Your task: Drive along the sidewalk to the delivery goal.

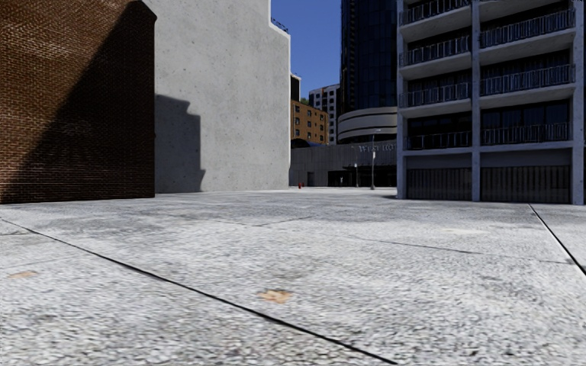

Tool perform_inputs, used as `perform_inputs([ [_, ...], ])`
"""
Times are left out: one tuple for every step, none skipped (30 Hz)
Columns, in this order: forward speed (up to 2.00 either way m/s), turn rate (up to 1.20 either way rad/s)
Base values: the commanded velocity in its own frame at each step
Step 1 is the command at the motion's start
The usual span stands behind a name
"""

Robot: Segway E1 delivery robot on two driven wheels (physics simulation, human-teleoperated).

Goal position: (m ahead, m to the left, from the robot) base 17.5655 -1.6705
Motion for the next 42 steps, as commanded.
perform_inputs([
  [2.00, 0.00],
  [2.00, 0.00],
  [2.00, 0.00],
  [2.00, 0.00],
  [2.00, 0.00],
  [2.00, 0.00],
  [2.00, 0.00],
  [2.00, 0.00],
  [2.00, 0.00],
  [2.00, 0.00],
  [2.00, 0.00],
  [2.00, 0.00],
  [2.00, 0.00],
  [2.00, 0.00],
  [2.00, 0.00],
  [2.00, 0.00],
  [2.00, 0.00],
  [2.00, 0.00],
  [2.00, 0.00],
  [2.00, 0.00],
  [2.00, 0.00],
  [2.00, 0.00],
  [2.00, 0.00],
  [2.00, 0.00],
  [2.00, 0.00],
  [2.00, 0.00],
  [2.00, 0.00],
  [2.00, 0.00],
  [2.00, 0.00],
  [2.00, 0.00],
  [2.00, 0.00],
  [2.00, 0.00],
  [2.00, 0.00],
  [2.00, 0.00],
  [2.00, 0.00],
  [2.00, 0.00],
  [2.00, 0.00],
  [2.00, 0.00],
  [2.00, 0.00],
  [2.00, 0.00],
  [2.00, 0.00],
  [2.00, 0.00],
])
